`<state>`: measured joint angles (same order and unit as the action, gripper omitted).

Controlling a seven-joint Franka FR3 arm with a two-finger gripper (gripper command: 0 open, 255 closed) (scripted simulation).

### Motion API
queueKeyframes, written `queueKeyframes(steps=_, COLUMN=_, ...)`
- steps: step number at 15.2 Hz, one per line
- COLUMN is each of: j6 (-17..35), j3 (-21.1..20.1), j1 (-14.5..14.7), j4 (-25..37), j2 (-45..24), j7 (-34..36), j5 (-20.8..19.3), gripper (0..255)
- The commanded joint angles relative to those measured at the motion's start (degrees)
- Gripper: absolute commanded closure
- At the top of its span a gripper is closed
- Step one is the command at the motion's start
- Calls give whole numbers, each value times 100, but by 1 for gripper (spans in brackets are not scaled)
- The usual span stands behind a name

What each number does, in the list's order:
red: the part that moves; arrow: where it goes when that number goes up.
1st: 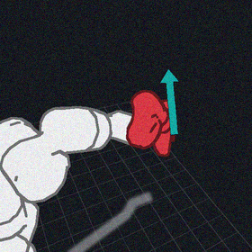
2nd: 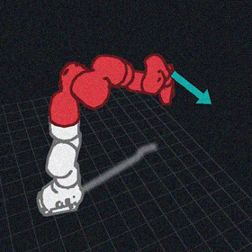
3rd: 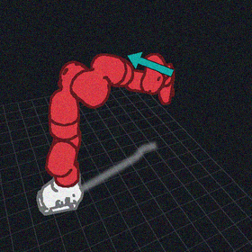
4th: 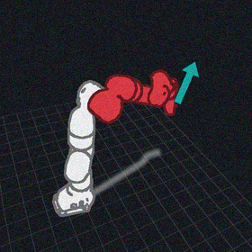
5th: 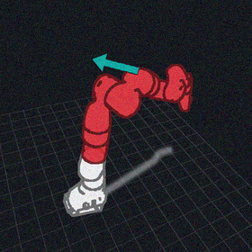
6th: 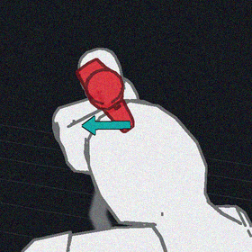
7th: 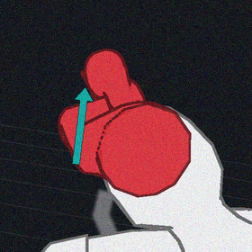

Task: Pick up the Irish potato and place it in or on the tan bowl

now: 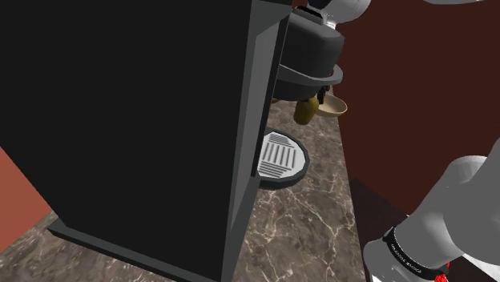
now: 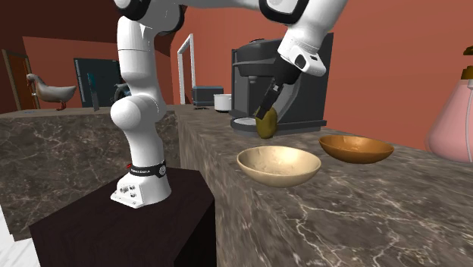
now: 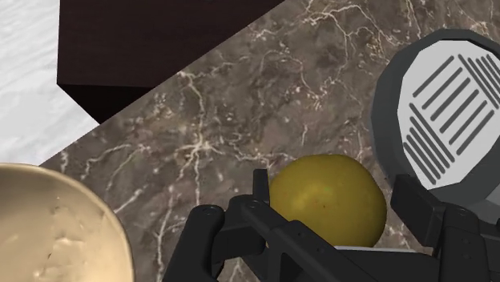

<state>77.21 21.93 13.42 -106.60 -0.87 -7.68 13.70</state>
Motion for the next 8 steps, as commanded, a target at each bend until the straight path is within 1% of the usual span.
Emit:
queueKeyframes(steps=1, j6=-146, j3=5, j1=-5, j4=125, j2=24, j7=28, j5=-4, gripper=255)
queueKeyframes(steps=7, j6=-565, j3=12, j1=-12, j4=537, j2=42, j7=122, j5=12, gripper=255)
queueKeyframes(steps=8, j6=-634, j3=84, j1=-86, j4=637, j2=-28, j7=-21, j5=-35, gripper=255)
